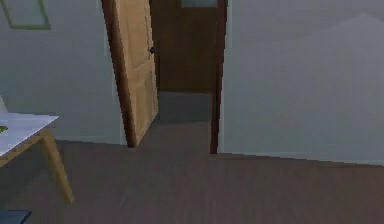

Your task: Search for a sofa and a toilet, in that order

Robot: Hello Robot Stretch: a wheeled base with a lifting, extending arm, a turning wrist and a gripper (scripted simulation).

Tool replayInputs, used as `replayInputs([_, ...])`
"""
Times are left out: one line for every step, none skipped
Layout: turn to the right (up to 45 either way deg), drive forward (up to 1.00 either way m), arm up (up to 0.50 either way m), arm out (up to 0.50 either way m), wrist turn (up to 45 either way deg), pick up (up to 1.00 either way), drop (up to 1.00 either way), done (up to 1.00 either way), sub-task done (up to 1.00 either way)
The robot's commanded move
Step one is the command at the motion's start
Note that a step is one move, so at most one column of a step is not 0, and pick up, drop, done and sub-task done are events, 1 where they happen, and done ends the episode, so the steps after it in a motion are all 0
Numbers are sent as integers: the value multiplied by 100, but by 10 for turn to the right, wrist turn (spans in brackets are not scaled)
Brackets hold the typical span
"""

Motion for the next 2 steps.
replayInputs([0,50,0,0,0,0,0,0,0])
replayInputs([-180,0,0,0,0,0,0,0,0])
